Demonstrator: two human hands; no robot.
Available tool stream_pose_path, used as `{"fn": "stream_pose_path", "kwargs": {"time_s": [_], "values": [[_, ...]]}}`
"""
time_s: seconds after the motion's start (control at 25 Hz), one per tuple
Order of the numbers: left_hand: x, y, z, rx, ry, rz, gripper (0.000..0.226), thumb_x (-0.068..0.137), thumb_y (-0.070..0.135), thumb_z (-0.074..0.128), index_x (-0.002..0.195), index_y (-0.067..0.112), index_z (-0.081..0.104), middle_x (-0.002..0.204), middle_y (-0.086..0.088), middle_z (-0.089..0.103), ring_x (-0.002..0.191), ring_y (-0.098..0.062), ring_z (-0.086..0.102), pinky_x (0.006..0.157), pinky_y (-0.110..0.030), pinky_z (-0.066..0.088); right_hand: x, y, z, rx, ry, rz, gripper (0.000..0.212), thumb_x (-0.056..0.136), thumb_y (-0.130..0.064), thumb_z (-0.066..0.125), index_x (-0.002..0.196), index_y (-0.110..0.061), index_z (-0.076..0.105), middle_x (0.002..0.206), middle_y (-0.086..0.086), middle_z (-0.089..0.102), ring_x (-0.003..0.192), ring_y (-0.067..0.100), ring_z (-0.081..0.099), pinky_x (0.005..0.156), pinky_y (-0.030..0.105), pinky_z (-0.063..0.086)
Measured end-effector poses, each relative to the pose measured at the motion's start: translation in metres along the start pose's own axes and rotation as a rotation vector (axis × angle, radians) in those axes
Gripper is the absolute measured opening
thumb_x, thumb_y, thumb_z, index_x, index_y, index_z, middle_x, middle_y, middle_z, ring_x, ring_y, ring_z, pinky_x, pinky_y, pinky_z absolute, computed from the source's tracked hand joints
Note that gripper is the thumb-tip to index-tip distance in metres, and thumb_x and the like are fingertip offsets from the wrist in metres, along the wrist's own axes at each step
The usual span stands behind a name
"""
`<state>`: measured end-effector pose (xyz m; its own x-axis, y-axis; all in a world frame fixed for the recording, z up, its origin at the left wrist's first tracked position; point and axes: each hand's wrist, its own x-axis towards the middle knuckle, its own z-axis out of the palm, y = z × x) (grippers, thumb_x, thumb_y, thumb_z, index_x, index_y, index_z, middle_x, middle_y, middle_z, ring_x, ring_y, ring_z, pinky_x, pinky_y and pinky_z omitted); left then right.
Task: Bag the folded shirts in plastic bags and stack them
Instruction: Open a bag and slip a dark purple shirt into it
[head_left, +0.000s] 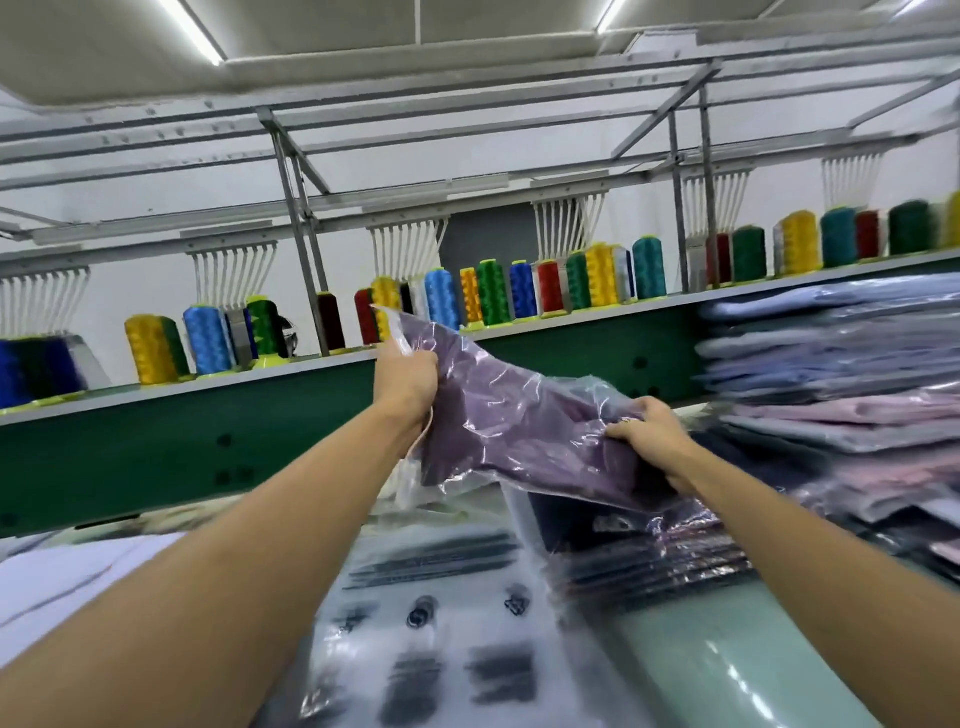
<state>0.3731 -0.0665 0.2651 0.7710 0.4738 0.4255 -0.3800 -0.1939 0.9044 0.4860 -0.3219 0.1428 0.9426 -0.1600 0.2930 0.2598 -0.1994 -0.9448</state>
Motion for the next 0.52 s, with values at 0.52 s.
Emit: {"fn": "stream_pose_path", "kwargs": {"time_s": [0.52], "values": [[0.005,-0.179,0.107,0.659,-0.346,-0.109,0.027,0.092,-0.001,0.045,0.113,0.015,0.054,0.127,-0.015,0.062,0.107,-0.03,0.057,0.092,-0.035,0.049,0.08,0.105,-0.1,-1.481,0.086,-0.089,0.046,0.1,-0.033,0.042,0.146,-0.034,0.043,0.157,0.016,0.024,0.143,0.038,0.023,0.114,0.05,0.027]]}}
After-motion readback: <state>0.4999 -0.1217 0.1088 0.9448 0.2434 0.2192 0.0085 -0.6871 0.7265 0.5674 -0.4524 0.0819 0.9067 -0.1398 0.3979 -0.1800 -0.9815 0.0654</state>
